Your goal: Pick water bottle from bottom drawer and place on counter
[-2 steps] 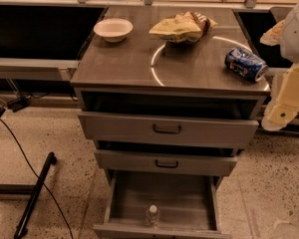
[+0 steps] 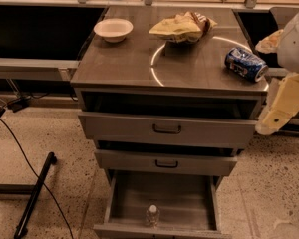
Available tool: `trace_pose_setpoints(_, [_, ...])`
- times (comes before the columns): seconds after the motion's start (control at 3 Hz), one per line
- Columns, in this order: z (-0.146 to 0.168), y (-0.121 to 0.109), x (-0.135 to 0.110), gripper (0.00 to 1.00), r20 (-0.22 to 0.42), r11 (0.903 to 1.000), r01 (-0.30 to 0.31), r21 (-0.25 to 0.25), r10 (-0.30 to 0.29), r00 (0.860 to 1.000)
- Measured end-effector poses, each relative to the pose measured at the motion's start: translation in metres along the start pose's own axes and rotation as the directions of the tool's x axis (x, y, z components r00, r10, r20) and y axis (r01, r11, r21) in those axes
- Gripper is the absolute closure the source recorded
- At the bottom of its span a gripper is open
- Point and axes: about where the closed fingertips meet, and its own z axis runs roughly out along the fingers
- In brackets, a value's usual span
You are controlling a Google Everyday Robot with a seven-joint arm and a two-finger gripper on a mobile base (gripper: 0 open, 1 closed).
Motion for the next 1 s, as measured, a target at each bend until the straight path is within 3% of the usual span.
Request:
trace_pose_setpoints(0.33, [0.067, 0.010, 0.024, 0.00, 0.182, 0.9980, -0.020, -0.060, 0.031, 0.983])
trace_pose_setpoints(0.67, [0.067, 0.007, 0.042, 0.00, 0.255, 0.9986, -0.053, -0.008, 0.053, 0.965])
trace_pose_setpoints(1.0, [0.067, 0.007, 0.042, 0.00, 0.255, 0.9986, -0.053, -0.007, 0.053, 0.966])
